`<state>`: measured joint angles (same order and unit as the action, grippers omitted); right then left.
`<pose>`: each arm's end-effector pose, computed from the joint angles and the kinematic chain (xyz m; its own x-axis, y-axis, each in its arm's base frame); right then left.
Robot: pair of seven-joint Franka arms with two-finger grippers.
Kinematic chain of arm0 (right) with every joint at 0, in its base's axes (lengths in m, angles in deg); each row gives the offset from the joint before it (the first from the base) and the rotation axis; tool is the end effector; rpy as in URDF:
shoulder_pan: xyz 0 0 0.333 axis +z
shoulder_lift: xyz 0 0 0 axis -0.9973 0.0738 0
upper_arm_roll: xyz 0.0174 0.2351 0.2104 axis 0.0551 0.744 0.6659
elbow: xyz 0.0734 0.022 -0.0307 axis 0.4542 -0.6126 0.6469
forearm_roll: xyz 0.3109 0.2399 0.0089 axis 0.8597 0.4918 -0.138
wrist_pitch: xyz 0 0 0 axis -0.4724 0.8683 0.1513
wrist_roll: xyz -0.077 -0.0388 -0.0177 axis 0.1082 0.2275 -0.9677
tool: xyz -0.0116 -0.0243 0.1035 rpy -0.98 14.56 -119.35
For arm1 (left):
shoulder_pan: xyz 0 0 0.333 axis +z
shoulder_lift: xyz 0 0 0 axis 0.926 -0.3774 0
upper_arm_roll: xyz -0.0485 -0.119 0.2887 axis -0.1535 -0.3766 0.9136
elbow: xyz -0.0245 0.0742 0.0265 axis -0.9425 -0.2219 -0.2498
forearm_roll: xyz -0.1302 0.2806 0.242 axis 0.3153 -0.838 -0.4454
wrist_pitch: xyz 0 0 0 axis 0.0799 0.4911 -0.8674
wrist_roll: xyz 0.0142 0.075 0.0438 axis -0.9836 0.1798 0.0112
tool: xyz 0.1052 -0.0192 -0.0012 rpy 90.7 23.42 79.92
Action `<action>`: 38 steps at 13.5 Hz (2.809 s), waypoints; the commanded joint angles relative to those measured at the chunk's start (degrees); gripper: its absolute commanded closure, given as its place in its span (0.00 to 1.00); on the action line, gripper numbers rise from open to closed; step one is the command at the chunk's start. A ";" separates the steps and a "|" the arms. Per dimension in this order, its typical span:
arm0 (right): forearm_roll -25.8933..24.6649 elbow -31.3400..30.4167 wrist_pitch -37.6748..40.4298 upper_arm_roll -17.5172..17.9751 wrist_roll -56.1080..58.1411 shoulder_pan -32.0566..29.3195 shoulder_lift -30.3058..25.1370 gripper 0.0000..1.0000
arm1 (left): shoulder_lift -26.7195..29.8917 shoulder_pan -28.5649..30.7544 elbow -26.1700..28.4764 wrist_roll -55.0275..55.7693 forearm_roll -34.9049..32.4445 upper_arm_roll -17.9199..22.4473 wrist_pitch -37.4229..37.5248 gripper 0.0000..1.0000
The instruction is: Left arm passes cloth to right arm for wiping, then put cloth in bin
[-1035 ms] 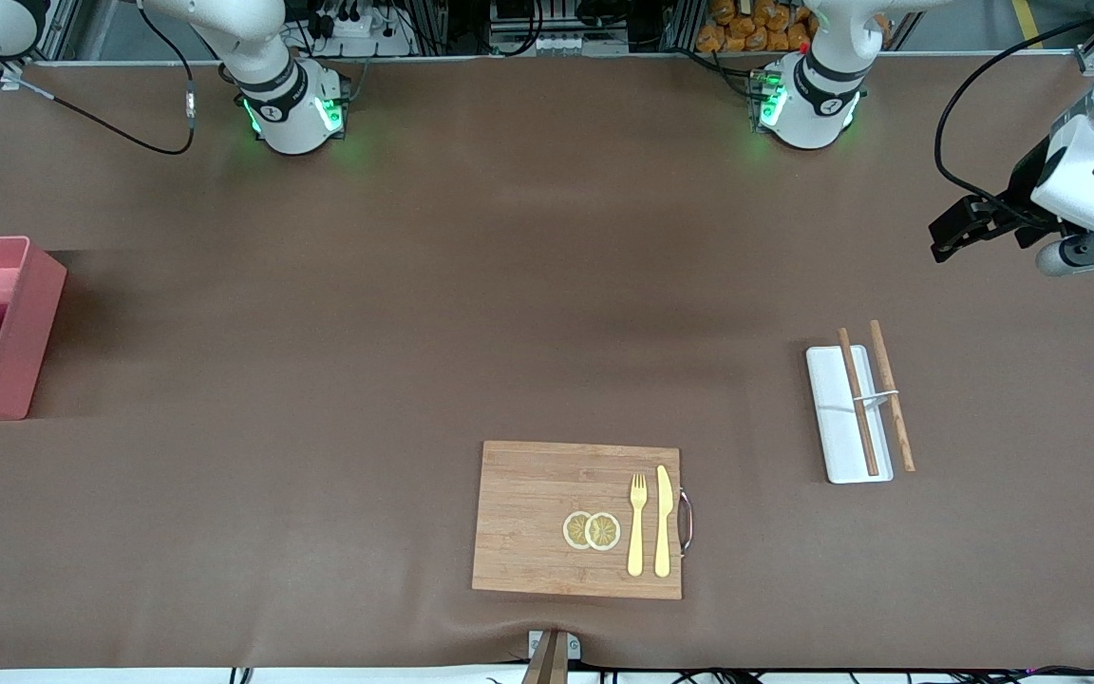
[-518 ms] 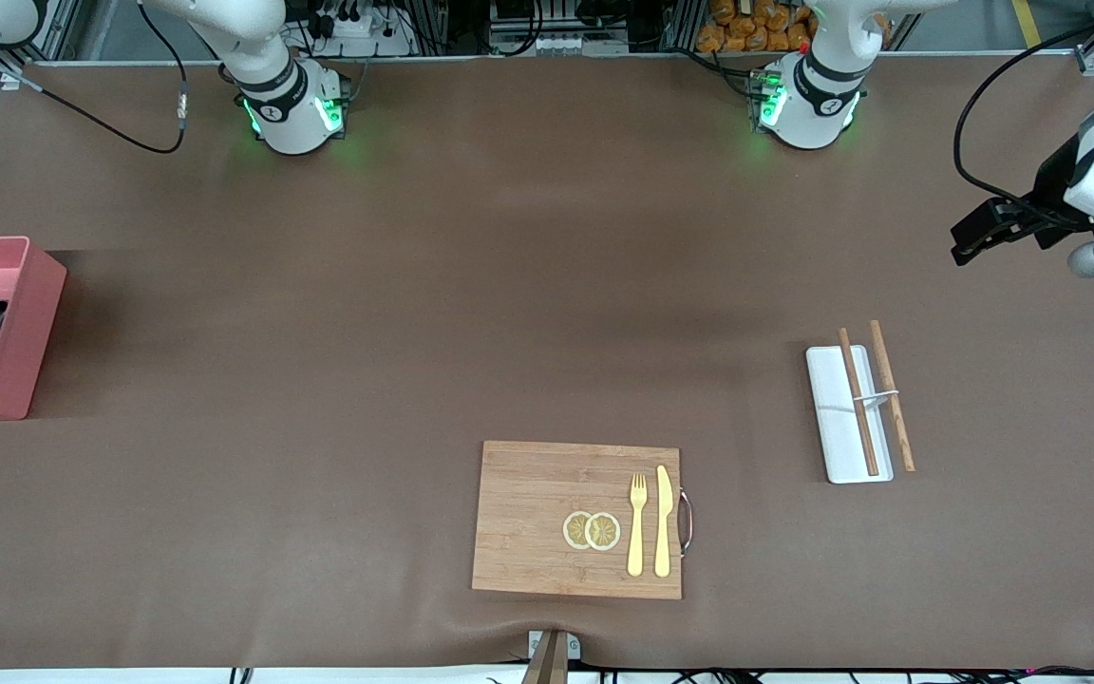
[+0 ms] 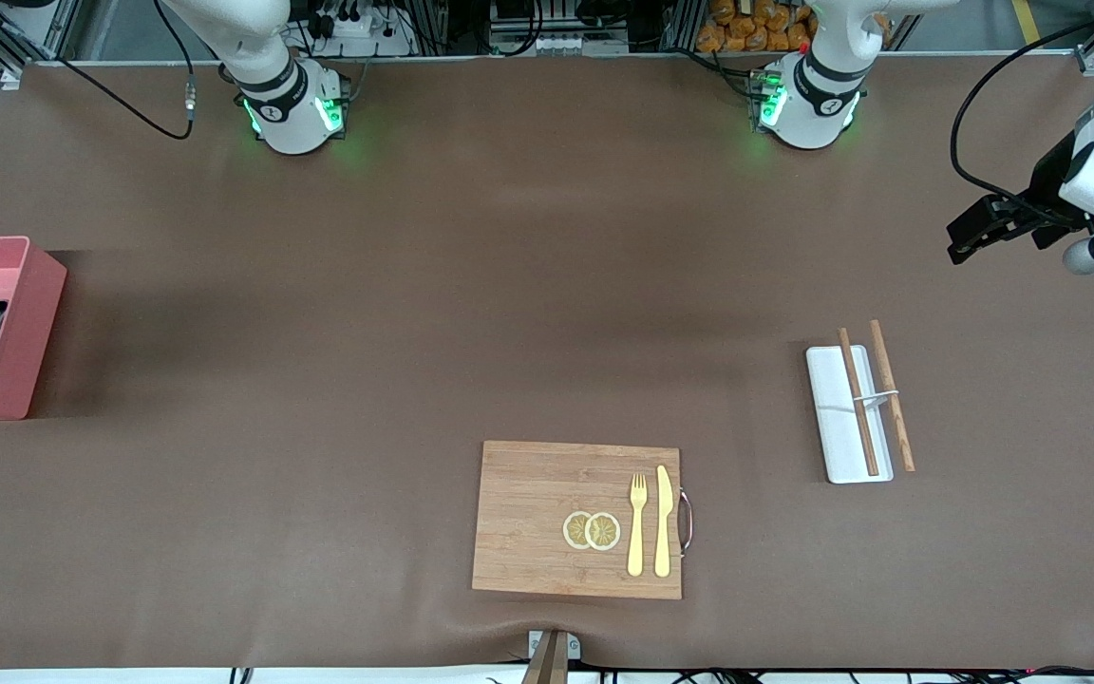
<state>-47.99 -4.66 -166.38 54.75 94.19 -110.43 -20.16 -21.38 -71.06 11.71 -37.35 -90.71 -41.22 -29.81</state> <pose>0.6018 -0.3305 0.4431 0.8502 0.5204 -0.0802 0.5114 -0.8524 -0.1093 0.5402 -0.0581 0.6226 0.9866 0.1606 0.0294 0.1618 -0.9860 -0.0409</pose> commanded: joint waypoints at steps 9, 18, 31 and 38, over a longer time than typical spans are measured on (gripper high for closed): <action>1.24 -15.48 8.36 -0.16 -62.02 25.23 -18.50 0.00 | -0.07 -0.19 -0.95 -1.58 0.28 -0.02 1.08 0.00; 0.36 -12.51 7.39 -0.60 -66.89 28.90 -20.89 0.00 | -0.42 -0.28 -0.95 -1.58 0.37 -0.72 1.08 0.00; 1.24 -6.17 12.14 -0.43 -63.96 28.44 -22.38 0.00 | -1.03 -0.54 -1.83 -1.58 -0.25 -1.34 0.46 0.00; 1.15 -12.90 7.33 -0.43 -64.75 28.62 -25.96 0.00 | -1.12 -0.45 -2.18 -1.58 -0.25 -1.25 0.46 0.00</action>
<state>-47.31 -11.44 -155.63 54.17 29.43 -81.59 -41.83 -21.85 -71.44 11.06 -37.99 -90.71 -42.49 -29.74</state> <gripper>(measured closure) 0.000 0.000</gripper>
